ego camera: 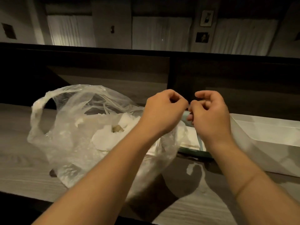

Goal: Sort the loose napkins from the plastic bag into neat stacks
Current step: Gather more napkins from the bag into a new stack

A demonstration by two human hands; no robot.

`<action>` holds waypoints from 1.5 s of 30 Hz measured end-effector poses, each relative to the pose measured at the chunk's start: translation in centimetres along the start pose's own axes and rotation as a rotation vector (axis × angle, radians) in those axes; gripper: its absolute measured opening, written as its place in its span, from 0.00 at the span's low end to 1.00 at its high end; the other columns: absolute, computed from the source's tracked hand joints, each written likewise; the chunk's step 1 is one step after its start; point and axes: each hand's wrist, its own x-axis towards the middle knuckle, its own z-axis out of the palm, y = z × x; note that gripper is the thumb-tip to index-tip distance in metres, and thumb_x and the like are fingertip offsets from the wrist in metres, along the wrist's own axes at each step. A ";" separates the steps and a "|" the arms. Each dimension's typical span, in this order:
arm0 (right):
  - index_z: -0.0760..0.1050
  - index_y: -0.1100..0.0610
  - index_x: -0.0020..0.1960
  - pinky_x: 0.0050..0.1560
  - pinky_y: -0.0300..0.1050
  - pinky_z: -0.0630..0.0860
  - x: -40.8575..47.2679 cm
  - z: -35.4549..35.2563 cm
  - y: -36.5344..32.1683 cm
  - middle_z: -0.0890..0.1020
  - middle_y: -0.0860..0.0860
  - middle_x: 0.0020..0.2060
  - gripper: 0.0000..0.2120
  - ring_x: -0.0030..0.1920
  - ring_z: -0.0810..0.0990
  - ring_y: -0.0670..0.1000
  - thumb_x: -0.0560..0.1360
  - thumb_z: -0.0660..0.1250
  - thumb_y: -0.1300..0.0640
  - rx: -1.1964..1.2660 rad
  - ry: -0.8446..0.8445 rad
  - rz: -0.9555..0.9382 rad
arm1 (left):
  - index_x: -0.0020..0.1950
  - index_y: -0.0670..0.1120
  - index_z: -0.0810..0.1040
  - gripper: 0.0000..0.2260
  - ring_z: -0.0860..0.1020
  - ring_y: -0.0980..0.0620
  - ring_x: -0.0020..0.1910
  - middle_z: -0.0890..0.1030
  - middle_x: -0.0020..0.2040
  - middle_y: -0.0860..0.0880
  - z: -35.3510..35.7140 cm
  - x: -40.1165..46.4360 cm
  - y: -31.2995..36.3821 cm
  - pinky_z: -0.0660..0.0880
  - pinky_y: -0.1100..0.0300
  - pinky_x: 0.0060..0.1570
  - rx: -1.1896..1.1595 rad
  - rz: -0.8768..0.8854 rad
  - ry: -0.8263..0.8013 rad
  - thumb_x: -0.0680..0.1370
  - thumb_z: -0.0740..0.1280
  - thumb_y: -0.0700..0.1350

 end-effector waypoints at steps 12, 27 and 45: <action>0.81 0.47 0.47 0.45 0.38 0.77 -2.9 6.7 1.7 0.82 0.42 0.40 0.05 0.43 0.80 0.42 0.79 0.69 0.56 -0.197 -0.537 -0.133 | 0.45 0.54 0.81 0.02 0.78 0.60 0.33 0.82 0.34 0.53 -6.0 -0.1 -12.1 0.72 0.64 0.35 0.270 -0.113 -0.022 0.77 0.72 0.48; 0.82 0.41 0.56 0.55 0.30 0.74 -2.2 4.9 3.9 0.80 0.38 0.51 0.13 0.54 0.77 0.36 0.74 0.73 0.53 -0.495 -0.833 -0.167 | 0.41 0.50 0.81 0.05 0.75 0.56 0.31 0.79 0.33 0.53 -7.3 -0.7 -13.8 0.74 0.56 0.37 0.200 -0.005 -0.338 0.67 0.68 0.48; 0.83 0.39 0.51 0.56 0.48 0.77 -3.3 7.0 5.0 0.78 0.41 0.46 0.05 0.49 0.77 0.42 0.76 0.70 0.45 -0.543 -0.665 -0.200 | 0.49 0.52 0.81 0.10 0.78 0.57 0.33 0.84 0.36 0.51 -6.9 -0.1 -14.3 0.73 0.56 0.41 0.103 -0.049 -0.190 0.77 0.67 0.37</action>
